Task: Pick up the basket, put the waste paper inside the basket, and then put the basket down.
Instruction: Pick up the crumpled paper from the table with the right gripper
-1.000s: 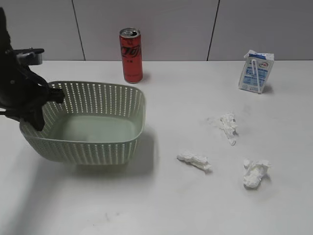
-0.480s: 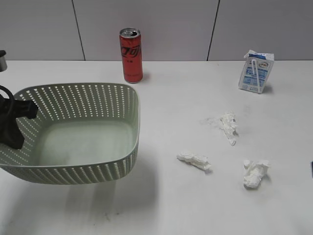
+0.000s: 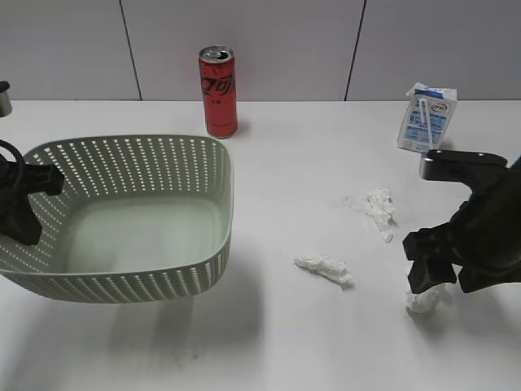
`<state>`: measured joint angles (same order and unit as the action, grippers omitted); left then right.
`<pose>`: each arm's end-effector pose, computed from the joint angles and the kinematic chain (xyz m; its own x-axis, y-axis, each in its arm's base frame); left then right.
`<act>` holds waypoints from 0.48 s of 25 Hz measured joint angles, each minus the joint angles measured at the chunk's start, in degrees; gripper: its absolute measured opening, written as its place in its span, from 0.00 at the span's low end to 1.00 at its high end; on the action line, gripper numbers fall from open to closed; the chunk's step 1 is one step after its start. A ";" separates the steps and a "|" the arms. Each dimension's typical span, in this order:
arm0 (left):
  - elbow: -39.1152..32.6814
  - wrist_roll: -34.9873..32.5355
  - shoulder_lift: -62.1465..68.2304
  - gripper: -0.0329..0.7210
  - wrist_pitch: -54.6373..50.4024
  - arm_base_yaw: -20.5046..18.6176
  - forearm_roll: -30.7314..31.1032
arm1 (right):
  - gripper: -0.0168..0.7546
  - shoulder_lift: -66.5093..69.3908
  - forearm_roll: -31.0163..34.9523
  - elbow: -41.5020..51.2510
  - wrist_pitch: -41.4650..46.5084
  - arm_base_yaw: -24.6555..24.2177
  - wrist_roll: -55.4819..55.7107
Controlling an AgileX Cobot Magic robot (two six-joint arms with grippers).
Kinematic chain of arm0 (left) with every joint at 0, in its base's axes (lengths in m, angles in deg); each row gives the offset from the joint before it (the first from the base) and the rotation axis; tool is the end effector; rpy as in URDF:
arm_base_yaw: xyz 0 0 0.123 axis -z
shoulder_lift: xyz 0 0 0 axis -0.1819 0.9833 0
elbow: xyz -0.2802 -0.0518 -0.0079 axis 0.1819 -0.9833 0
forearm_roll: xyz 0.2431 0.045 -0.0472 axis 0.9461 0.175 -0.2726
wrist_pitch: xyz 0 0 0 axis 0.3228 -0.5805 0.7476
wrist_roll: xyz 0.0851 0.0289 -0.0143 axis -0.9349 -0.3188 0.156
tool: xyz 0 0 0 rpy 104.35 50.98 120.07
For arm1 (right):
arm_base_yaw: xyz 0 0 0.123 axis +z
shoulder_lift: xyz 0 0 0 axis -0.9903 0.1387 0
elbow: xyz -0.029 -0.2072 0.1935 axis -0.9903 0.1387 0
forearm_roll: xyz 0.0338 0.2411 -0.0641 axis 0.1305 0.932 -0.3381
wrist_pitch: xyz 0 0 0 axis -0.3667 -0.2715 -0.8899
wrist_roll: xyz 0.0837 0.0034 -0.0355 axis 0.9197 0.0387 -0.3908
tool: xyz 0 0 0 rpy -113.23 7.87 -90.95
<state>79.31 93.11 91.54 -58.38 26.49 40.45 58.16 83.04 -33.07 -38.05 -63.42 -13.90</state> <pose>0.2409 -0.0819 0.2223 -0.9747 0.0492 -0.2180 0.0907 0.9787 -0.1844 0.2465 0.0945 0.1527 -0.9909 0.0136 -0.1336 -0.0097 0.9850 0.1721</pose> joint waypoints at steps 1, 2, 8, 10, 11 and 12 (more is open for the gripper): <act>0.00 0.00 0.00 0.04 0.00 0.00 0.00 | 0.68 1.79 -2.97 -0.82 -0.70 0.59 2.75; 0.00 0.00 0.00 0.04 0.16 0.00 0.00 | 0.68 3.66 -4.98 -1.38 -1.47 0.99 5.06; 0.00 0.00 0.00 0.04 0.93 0.00 0.00 | 0.60 10.08 -7.35 -2.36 -6.49 1.27 9.32; 0.00 0.00 0.00 0.04 1.14 0.00 0.00 | 0.50 10.77 -7.43 -2.35 -6.67 1.27 9.46; 0.00 0.00 0.00 0.04 1.18 0.00 0.00 | 0.43 10.83 -7.49 -2.37 -6.79 1.27 9.58; 0.00 0.00 0.00 0.04 1.21 0.00 0.00 | 0.35 10.84 -7.55 -2.37 -6.79 1.27 9.58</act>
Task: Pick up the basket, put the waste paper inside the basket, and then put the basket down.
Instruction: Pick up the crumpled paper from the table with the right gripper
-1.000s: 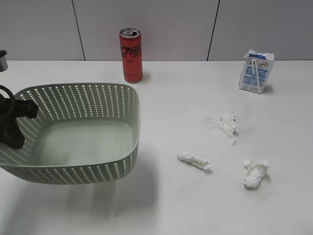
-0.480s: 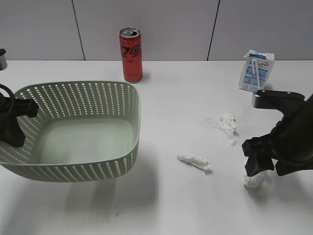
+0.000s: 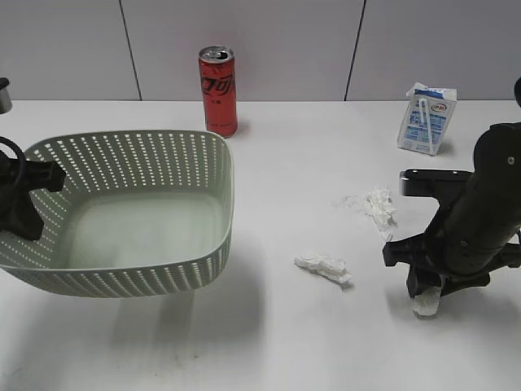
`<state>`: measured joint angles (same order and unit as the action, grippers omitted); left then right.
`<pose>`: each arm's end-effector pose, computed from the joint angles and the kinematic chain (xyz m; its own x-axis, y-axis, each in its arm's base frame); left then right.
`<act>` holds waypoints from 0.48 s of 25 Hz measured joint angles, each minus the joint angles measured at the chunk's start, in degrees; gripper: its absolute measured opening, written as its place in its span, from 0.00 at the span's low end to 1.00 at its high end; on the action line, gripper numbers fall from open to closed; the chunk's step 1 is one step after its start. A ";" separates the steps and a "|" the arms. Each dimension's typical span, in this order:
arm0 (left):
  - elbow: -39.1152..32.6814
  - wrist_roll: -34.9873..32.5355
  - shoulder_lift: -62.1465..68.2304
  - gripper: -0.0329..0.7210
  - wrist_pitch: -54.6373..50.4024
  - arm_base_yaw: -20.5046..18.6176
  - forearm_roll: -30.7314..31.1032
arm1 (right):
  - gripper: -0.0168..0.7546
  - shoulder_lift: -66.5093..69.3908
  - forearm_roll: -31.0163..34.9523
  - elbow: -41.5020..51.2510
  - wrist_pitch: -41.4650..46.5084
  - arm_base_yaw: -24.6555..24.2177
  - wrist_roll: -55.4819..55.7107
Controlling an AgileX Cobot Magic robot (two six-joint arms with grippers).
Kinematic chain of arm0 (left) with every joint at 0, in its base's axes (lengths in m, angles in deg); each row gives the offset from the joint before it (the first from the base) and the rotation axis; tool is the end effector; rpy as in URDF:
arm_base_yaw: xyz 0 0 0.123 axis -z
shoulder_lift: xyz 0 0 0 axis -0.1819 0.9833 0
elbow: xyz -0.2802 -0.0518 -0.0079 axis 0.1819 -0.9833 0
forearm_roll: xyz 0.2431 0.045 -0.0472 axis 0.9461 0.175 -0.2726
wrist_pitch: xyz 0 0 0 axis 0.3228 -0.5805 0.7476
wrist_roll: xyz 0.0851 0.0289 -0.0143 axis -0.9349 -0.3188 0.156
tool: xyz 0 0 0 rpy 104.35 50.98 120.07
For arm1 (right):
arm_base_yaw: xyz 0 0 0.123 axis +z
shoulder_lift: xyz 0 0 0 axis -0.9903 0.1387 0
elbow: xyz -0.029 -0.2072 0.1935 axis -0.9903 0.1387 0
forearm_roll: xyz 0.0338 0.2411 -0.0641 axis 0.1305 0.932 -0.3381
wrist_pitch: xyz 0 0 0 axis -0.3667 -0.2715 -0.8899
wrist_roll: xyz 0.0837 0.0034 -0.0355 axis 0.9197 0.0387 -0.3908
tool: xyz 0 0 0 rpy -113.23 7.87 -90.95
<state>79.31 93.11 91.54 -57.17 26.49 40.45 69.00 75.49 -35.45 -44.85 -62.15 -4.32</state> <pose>0.2427 -0.0822 0.2228 -0.9702 0.0450 -0.2381 0.0911 0.9782 -0.1865 0.2681 0.1004 0.1097 -0.9912 0.0569 -0.1196 0.0461 0.9948 0.0907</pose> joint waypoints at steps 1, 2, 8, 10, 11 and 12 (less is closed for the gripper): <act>0.00 0.00 0.00 0.04 0.00 0.00 0.00 | 0.27 0.05 0.00 0.00 -0.05 0.00 0.00; 0.00 0.00 0.00 0.04 0.00 0.00 0.00 | 0.18 0.05 0.00 -0.10 -0.05 0.00 0.04; 0.00 0.00 0.00 0.04 0.00 0.00 0.00 | 0.06 -5.27 3.99 -3.52 2.32 2.64 -7.95; 0.00 0.00 0.00 0.04 0.00 0.00 0.00 | 0.06 -9.82 8.51 -7.13 2.50 6.92 -15.31; 0.00 0.00 0.00 0.04 0.00 0.00 0.00 | 0.06 -12.20 10.76 -9.04 2.38 9.79 -19.05; 0.00 0.00 0.00 0.04 0.00 0.00 0.00 | 0.06 -14.11 12.25 -11.59 1.78 12.37 -21.66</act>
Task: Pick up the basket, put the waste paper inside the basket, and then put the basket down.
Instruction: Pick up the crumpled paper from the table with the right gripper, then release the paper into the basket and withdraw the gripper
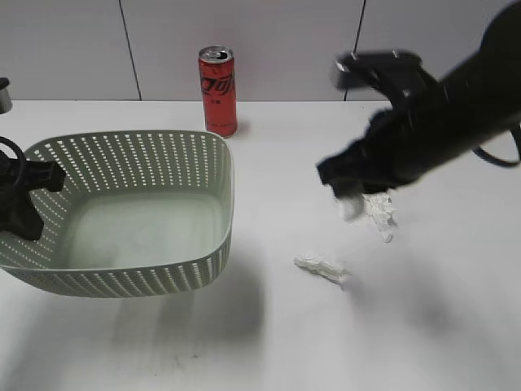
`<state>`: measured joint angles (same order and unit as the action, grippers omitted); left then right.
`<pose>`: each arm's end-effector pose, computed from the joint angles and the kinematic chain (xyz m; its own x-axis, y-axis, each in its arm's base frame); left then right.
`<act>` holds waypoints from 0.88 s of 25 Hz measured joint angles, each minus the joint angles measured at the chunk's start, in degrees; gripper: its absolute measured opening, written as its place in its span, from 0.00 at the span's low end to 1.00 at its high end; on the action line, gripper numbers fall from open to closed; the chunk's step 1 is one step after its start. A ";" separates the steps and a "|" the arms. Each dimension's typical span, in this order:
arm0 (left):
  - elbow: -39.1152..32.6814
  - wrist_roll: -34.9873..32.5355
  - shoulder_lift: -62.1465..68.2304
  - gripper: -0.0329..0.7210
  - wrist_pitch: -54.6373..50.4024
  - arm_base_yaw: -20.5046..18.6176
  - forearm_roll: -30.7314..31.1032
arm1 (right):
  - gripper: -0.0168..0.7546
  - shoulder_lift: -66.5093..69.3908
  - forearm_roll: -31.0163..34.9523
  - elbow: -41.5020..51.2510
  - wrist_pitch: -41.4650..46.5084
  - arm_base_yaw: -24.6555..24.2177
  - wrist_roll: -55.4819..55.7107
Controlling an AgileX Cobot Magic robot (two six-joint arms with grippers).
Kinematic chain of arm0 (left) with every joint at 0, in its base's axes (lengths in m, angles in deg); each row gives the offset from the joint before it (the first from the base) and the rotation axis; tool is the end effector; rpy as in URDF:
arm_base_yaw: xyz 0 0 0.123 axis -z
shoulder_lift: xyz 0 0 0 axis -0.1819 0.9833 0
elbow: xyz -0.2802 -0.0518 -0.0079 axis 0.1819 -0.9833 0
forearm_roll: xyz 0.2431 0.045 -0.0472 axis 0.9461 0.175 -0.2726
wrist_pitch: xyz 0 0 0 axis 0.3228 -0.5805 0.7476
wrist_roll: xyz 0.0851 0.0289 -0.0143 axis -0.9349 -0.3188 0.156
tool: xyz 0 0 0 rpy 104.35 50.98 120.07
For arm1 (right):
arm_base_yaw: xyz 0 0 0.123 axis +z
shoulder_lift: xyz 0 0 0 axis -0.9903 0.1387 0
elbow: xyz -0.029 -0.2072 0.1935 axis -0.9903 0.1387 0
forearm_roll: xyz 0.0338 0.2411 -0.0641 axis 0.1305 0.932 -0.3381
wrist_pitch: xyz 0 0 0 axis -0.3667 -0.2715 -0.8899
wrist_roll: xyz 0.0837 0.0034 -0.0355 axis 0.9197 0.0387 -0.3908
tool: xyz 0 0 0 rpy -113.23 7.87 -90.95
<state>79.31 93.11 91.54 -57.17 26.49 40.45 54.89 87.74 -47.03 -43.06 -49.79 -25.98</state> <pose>0.2427 -0.0822 0.2228 -0.9702 0.0450 -0.2381 0.0911 0.9782 -0.1865 0.2633 0.1816 0.2333 -0.8153 -0.2717 -0.5114 -0.4354 0.8698 0.2321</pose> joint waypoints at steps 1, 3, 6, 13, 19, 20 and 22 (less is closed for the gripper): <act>0.00 0.00 0.00 0.04 0.00 0.00 0.00 | 0.06 -1.30 1.26 -2.77 -1.32 3.16 -1.64; 0.00 0.00 0.00 0.04 0.00 0.00 0.00 | 0.06 -1.88 2.19 -7.81 -4.80 8.66 -4.00; 0.00 0.00 0.00 0.04 0.00 0.00 0.00 | 0.06 0.73 2.85 -14.45 -9.17 15.07 -5.03; 0.00 0.00 0.00 0.04 0.00 0.00 0.00 | 0.29 14.51 3.10 -23.17 -6.21 18.00 -5.35; 0.00 0.00 0.00 0.04 -0.05 0.00 0.00 | 0.83 16.58 -6.24 -31.46 3.91 16.98 -0.76; 0.00 0.00 0.00 0.04 -0.18 0.00 -0.06 | 0.83 16.13 -9.69 -33.14 6.30 16.29 2.61; 0.00 0.00 0.00 0.04 -0.67 0.00 -0.06 | 0.82 15.03 -17.65 -36.40 12.36 13.35 8.66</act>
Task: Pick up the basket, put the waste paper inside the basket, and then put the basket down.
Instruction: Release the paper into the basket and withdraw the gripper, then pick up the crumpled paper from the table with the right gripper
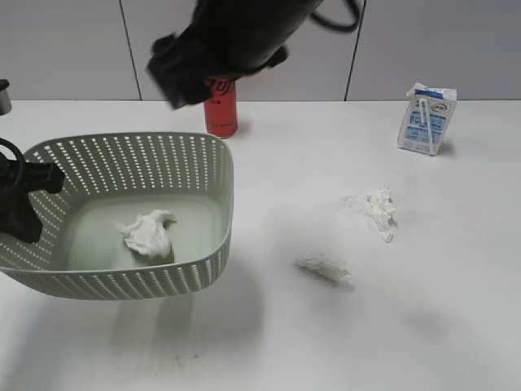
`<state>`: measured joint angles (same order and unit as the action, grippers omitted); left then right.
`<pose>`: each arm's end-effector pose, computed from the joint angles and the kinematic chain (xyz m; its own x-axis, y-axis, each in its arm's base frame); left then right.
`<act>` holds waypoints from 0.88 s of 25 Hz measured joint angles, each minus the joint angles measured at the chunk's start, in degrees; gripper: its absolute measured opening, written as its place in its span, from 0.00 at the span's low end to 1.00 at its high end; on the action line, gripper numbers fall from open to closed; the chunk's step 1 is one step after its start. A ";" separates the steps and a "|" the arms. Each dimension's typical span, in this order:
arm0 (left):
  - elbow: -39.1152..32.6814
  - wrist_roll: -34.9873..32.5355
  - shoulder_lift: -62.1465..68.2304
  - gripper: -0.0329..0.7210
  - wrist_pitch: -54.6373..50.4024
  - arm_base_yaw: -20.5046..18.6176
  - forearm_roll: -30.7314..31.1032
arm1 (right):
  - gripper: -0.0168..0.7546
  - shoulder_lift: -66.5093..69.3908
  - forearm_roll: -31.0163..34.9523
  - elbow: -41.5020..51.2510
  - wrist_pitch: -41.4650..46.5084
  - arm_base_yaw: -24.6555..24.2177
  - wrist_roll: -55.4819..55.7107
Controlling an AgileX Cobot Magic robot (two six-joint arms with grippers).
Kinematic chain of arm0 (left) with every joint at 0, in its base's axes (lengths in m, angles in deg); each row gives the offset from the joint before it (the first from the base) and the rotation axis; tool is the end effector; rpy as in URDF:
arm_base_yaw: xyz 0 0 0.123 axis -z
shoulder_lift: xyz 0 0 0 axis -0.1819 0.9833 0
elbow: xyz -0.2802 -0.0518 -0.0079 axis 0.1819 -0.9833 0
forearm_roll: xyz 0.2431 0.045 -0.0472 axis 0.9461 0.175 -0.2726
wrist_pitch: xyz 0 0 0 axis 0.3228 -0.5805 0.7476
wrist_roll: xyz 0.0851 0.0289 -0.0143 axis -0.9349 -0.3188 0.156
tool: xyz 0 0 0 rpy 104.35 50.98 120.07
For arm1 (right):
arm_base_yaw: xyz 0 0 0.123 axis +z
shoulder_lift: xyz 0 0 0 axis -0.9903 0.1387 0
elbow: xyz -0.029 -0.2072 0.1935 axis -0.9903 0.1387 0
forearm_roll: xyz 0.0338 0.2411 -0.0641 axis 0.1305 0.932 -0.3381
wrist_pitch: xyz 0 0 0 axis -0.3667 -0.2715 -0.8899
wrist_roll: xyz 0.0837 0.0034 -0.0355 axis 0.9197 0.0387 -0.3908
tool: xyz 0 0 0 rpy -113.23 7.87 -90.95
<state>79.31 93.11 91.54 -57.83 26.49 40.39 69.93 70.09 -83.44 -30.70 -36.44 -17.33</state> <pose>0.2417 -0.0821 0.2225 -0.9728 0.0466 -0.2269 0.0904 0.9783 -0.1863 0.2957 0.3003 0.3119 -0.5906 -0.4691 -0.6567 -0.6569 0.7521 0.0535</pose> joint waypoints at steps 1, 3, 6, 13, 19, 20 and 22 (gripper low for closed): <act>0.00 0.00 0.00 0.04 -0.15 0.00 0.00 | 0.82 -0.61 -3.02 -0.85 2.50 -2.20 2.60; 0.00 0.00 0.00 0.04 -0.28 0.00 0.00 | 0.81 -1.19 -5.45 -1.32 6.65 -7.25 6.10; 0.00 0.00 0.00 0.04 -0.28 0.00 0.05 | 0.78 -0.60 -6.20 1.27 10.19 -14.63 10.48; 0.00 0.00 0.00 0.04 -0.23 0.00 0.05 | 0.77 6.48 -6.21 13.11 4.71 -21.04 13.79; -0.05 0.00 0.05 0.04 -0.28 0.00 0.05 | 0.77 14.37 -6.70 14.31 0.20 -21.16 14.71; -0.05 0.00 0.05 0.04 -0.28 0.00 0.05 | 0.77 15.38 -7.14 14.37 0.13 -21.16 15.83; -0.05 0.00 0.05 0.04 -0.45 0.00 0.05 | 0.77 16.58 -9.06 14.43 0.42 -21.16 19.78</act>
<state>79.26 93.11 91.60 -58.29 26.49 40.44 86.50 61.03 -69.01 -30.27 -57.60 2.46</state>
